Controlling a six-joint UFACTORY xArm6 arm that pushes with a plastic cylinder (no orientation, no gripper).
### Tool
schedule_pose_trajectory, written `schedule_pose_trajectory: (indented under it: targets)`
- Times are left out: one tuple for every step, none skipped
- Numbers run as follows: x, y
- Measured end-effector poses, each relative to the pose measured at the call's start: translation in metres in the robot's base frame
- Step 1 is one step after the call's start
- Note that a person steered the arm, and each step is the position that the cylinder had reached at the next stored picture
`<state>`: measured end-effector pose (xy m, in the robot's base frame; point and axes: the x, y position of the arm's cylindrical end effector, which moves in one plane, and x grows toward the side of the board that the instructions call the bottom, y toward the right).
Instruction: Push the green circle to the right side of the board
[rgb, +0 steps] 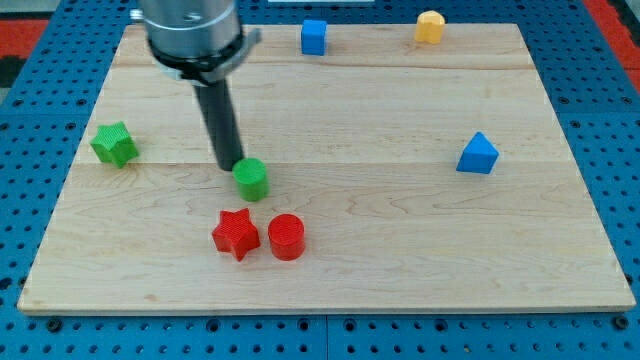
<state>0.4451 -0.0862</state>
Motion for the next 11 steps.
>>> schedule_pose_trajectory:
  targets:
    - [0.002,0.05]
    - [0.002,0.079]
    - [0.01,0.081]
    - [0.005,0.036]
    - [0.005,-0.02]
    - [0.021,-0.039]
    - [0.042,0.023]
    - [0.046,0.108]
    - [0.057,0.177]
    - [0.063,0.176]
    - [0.072,0.135]
